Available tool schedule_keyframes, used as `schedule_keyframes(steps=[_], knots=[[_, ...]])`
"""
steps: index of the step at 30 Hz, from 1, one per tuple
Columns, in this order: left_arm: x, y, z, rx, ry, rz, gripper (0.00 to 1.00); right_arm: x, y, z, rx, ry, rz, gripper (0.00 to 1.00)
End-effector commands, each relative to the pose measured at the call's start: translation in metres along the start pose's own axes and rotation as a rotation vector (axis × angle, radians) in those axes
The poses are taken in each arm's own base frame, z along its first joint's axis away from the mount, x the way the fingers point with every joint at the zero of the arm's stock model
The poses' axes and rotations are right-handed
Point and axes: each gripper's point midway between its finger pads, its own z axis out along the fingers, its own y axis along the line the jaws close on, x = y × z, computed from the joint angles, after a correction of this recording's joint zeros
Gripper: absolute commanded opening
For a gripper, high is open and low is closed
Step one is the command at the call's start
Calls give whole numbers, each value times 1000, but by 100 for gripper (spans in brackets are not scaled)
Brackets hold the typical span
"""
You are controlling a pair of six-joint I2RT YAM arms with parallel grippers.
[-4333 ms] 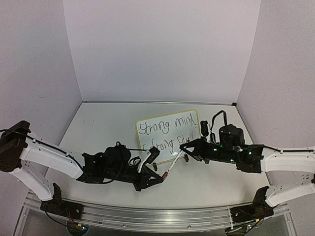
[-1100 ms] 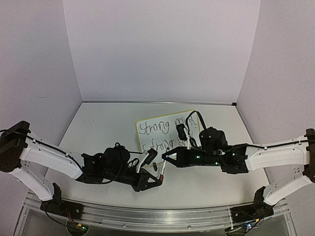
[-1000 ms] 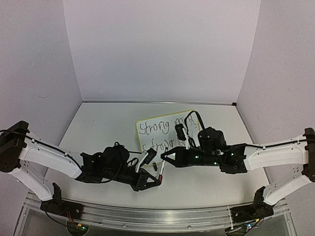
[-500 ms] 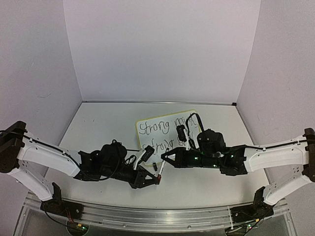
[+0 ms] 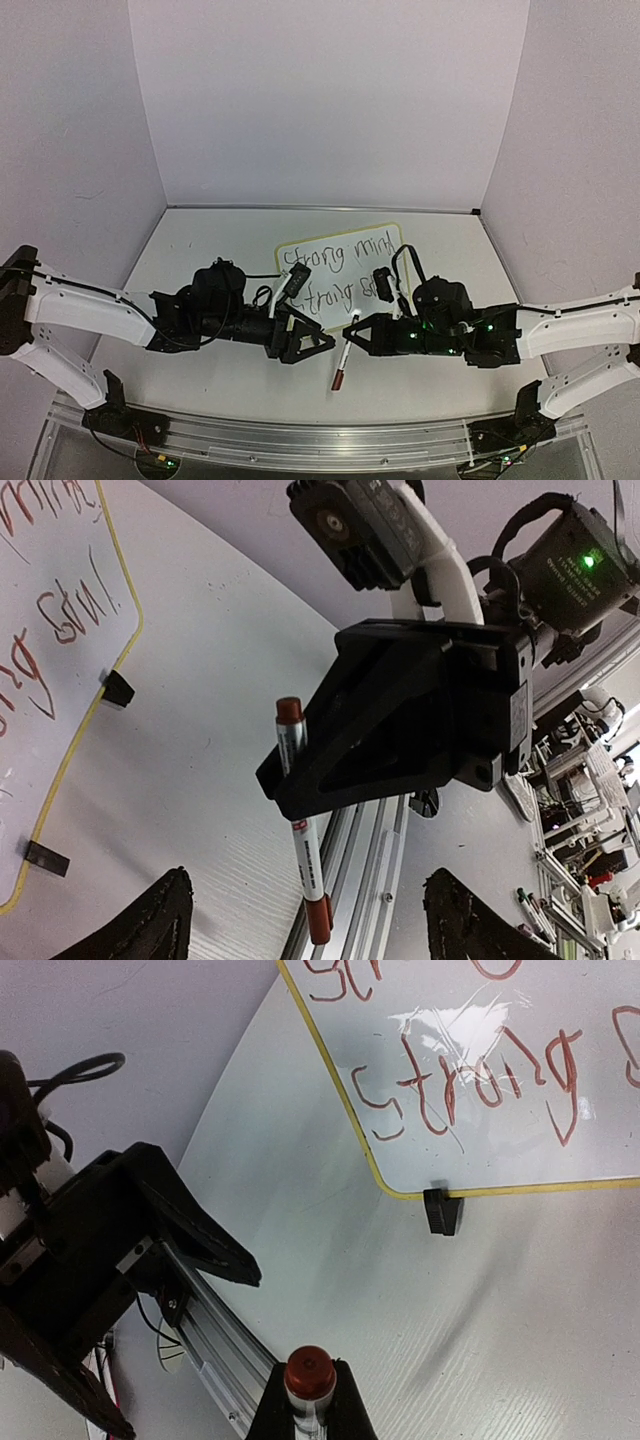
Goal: Write a sentence on the whiteboard
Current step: Pass from the right arm to the left, then put down the whiteboard marker at the center of the board.
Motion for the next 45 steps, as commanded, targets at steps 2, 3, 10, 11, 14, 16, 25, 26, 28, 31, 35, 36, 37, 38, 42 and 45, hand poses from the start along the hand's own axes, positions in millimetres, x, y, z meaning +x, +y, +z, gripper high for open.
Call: schedule_keyframes(steps=[2,3,10,11,14,16,25,26,28,31,35,36,37,38,42,45], knots=[[-3,-20,14,118,40,14,79,-21,19,-7,-54,-73,-14,0],[-2,-20,17,125,53,12,78,-21,22,-6,-64,-71,-19,0],[-4,-21,33,156,69,-12,54,-23,38,-2,-130,-59,-35,0],[-4,-21,36,159,70,-19,50,-23,38,-1,-132,-60,-34,0],[-2,-20,40,175,78,-37,41,-24,39,-1,-135,-71,-30,0],[0,-20,41,180,80,-46,35,-26,37,-2,-132,-80,-30,0],[3,-7,39,104,77,-69,0,-31,21,-7,-36,-106,-32,20],[2,-4,38,80,74,-71,0,-33,15,-8,11,-106,-47,29],[2,5,31,14,76,-59,0,-40,6,-14,101,-117,-91,49],[-3,23,15,-86,75,-61,0,-52,-20,-33,284,-147,-123,74],[-6,65,-20,-227,64,-111,0,-73,-47,-59,401,-188,-109,94],[-8,75,-29,-267,59,-118,0,-78,-57,-64,424,-187,-96,96],[-6,85,-39,-309,68,-128,0,-82,-68,-68,453,-186,-84,98],[-6,96,-49,-350,68,-139,0,-85,-80,-73,482,-185,-70,98],[-3,148,-100,-529,57,-232,3,-102,-124,-96,597,-199,-15,98],[1,184,-130,-630,51,-315,4,-112,-146,-110,657,-219,-14,98]])
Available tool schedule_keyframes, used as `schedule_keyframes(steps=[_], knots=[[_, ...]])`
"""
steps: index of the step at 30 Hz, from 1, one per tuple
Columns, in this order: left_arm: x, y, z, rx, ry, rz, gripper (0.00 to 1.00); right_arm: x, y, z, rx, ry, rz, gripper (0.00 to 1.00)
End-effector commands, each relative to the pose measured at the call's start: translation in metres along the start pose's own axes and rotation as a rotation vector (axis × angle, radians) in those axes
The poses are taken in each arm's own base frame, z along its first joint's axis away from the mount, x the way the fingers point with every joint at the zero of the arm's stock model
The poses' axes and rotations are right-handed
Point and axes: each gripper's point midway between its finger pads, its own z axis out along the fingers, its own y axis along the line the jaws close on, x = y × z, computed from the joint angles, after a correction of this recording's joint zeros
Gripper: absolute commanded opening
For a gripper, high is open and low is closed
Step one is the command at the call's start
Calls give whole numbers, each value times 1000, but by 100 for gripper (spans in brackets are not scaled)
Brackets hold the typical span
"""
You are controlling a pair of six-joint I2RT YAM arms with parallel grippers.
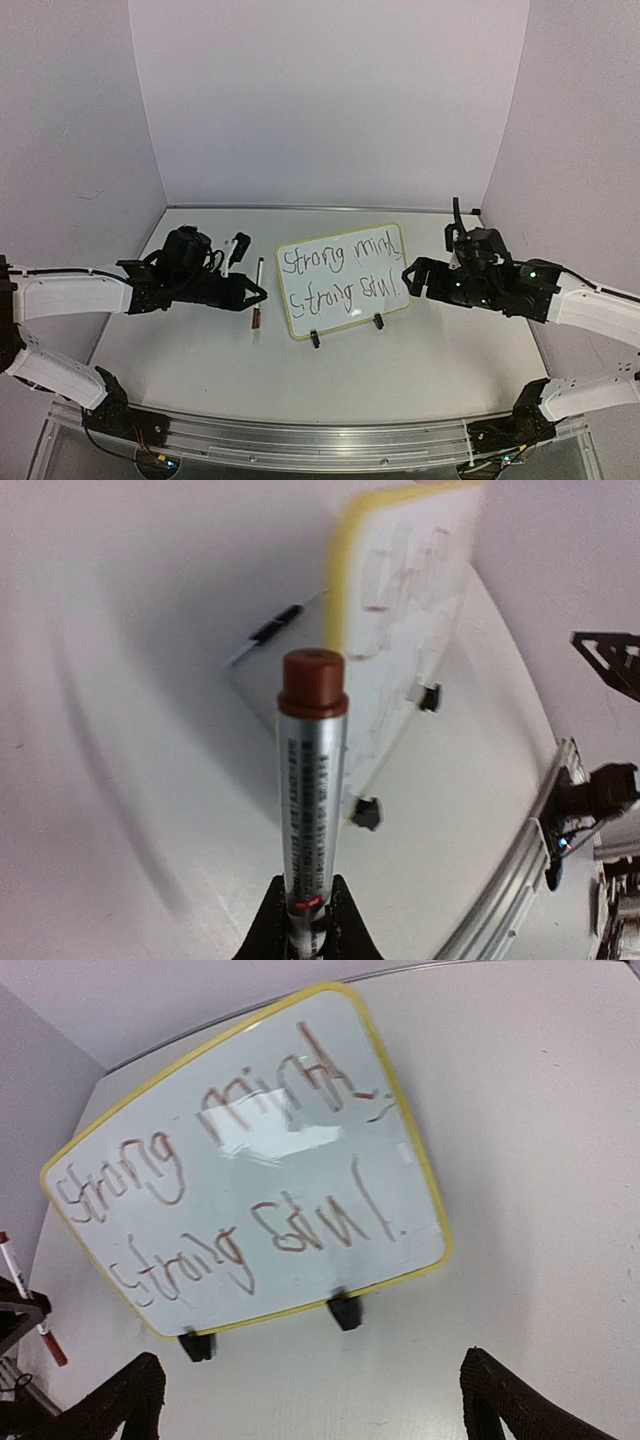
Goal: Write a sentence on the whiteboard
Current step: Put down the whiteboard marker at the center of the board.
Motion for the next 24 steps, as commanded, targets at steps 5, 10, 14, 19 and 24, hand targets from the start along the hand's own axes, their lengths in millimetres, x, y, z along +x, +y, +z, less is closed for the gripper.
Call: schedule_keyframes(steps=[5,10,14,19,24], knots=[[14,113,-15,-315,92,-166,6,-18,-83,4,202,0,35,98],[24,137,-8,-399,153,-199,5,-24,-90,3,204,-9,71,98],[33,148,-2,-422,186,-213,7,-24,-99,6,254,-19,78,98],[35,161,-1,-441,184,-230,29,-26,-109,7,311,-39,74,98],[29,168,-8,-466,155,-227,68,-35,-112,6,348,-60,27,98]])
